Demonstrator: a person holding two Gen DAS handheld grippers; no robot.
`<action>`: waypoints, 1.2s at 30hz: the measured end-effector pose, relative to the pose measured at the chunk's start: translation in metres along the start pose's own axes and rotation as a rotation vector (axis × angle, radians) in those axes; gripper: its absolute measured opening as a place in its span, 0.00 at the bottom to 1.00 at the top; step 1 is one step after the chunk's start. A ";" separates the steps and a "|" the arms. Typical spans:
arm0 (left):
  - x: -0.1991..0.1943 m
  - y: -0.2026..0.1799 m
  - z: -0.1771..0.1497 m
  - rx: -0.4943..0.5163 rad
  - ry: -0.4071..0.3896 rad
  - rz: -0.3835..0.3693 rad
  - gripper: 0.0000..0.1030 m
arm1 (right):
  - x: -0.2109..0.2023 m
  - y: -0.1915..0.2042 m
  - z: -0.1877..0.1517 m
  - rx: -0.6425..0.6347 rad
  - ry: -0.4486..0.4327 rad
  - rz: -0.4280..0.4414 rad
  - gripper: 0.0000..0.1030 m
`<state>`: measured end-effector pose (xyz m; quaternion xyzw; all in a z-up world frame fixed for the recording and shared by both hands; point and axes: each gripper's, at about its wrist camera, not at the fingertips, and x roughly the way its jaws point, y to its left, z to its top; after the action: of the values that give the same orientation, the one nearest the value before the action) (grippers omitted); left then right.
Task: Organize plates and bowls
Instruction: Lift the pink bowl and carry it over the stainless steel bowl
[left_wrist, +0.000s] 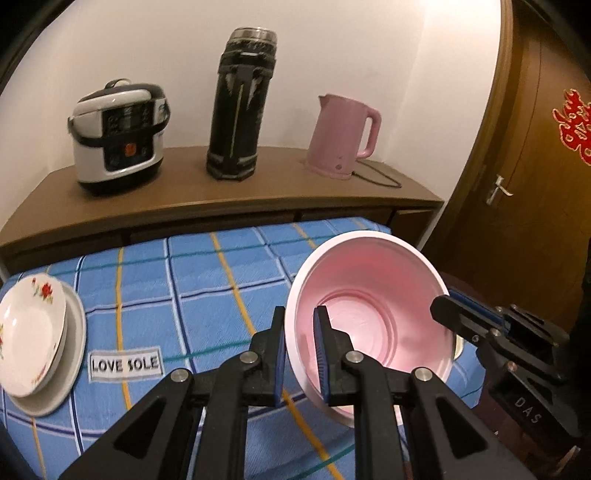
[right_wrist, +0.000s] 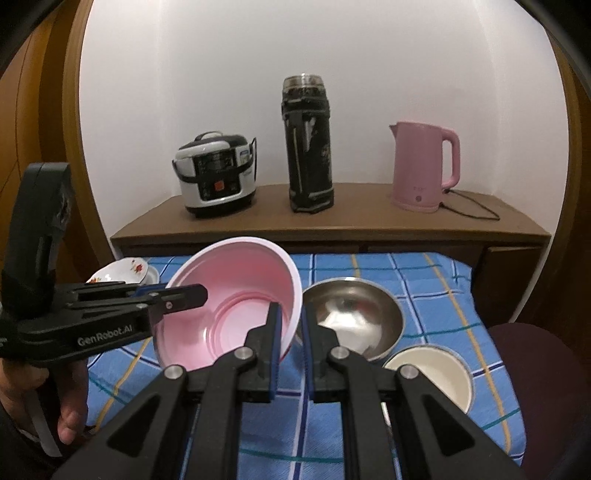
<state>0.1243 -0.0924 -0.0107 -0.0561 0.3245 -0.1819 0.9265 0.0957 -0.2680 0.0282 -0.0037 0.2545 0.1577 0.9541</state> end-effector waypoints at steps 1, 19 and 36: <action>0.000 -0.002 0.004 0.006 -0.005 -0.006 0.16 | -0.002 -0.001 0.004 -0.001 -0.006 -0.009 0.10; 0.021 -0.025 0.056 0.097 -0.013 -0.158 0.16 | -0.003 -0.031 0.039 0.027 -0.001 -0.153 0.10; 0.073 -0.018 0.059 0.039 0.084 -0.263 0.16 | 0.026 -0.051 0.038 0.044 0.082 -0.213 0.11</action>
<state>0.2087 -0.1371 -0.0031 -0.0727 0.3492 -0.3102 0.8812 0.1513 -0.3057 0.0447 -0.0163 0.2947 0.0497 0.9542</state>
